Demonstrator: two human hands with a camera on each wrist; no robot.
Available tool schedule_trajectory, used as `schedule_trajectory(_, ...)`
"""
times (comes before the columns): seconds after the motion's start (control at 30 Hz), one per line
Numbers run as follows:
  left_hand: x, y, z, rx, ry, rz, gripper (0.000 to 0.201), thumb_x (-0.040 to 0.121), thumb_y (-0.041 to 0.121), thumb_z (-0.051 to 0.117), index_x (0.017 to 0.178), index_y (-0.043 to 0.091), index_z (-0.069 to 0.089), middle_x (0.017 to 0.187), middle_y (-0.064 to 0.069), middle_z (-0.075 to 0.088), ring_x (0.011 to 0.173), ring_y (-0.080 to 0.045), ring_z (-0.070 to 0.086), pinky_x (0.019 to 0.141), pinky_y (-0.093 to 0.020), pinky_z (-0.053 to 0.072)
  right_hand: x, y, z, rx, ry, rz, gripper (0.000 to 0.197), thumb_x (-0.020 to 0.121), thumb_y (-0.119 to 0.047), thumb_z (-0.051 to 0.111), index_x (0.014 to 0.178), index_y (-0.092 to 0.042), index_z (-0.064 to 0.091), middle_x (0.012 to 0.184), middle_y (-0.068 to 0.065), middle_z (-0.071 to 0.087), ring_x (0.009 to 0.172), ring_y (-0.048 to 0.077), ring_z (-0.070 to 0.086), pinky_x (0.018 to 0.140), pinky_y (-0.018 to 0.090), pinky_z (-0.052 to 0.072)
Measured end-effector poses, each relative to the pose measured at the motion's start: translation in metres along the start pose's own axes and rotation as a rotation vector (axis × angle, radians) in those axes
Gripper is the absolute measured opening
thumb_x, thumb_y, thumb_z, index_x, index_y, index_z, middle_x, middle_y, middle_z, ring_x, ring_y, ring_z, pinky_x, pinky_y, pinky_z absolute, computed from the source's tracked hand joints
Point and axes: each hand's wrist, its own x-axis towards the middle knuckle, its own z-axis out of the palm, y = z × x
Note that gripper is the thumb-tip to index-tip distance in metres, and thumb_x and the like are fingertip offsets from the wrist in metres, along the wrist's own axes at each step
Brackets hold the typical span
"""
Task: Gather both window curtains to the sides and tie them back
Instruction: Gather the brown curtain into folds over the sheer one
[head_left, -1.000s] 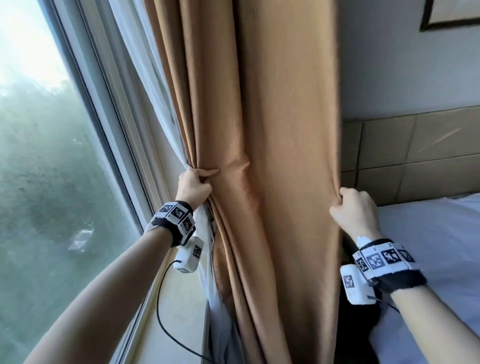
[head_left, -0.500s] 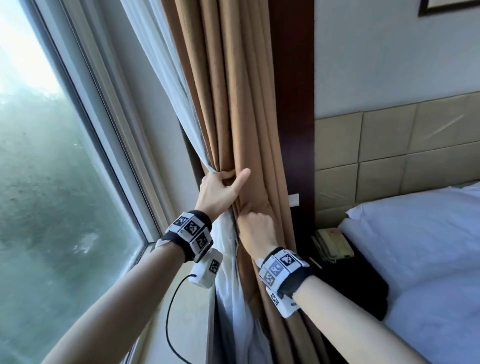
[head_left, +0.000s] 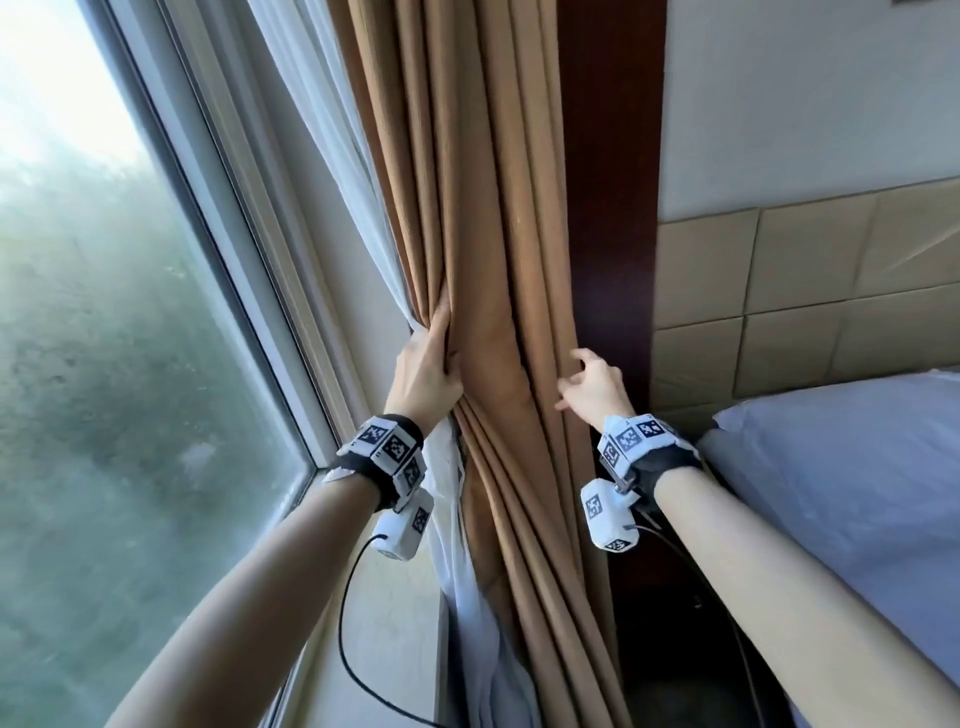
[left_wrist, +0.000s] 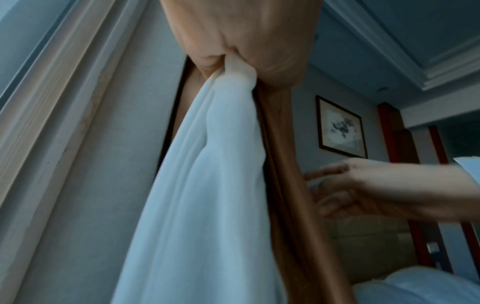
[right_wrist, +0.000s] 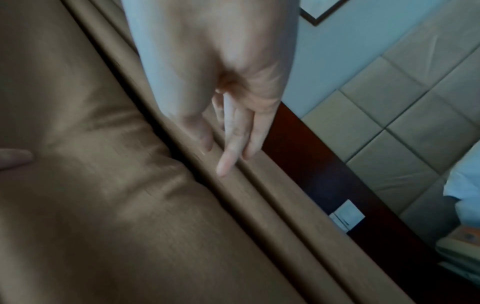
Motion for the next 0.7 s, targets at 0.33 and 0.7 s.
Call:
schedule_trajectory(0.33,0.004,-0.005,0.002,0.096,-0.058,-0.067,0.065,0.078,-0.004,0.044,0.133,0.027,0.057,0.130,-0.018,0.052,0.116,-0.036,0.054,0.100,-0.029,0.041,0.015,-0.007,0.035,-0.062,0.130,0.024,0.010,0.087,-0.012,0.052,0.088,-0.003,0.054,0.080,0.016,0.061,0.081,0.037,0.061,0.067,0.039,0.050)
schedule_trajectory(0.7,0.021,-0.010,0.014,0.088,-0.024,-0.221,0.066,0.074,-0.001,0.045,0.134,0.025,0.057,0.128,-0.019,0.056,0.113,-0.037,0.056,0.098,-0.030,0.045,-0.052,0.015,0.012,-0.288,0.402,-0.192,0.015,0.087,-0.018,0.055,0.091,-0.005,0.052,0.065,0.027,0.062,0.063,0.046,0.061,0.056,0.041,0.044)
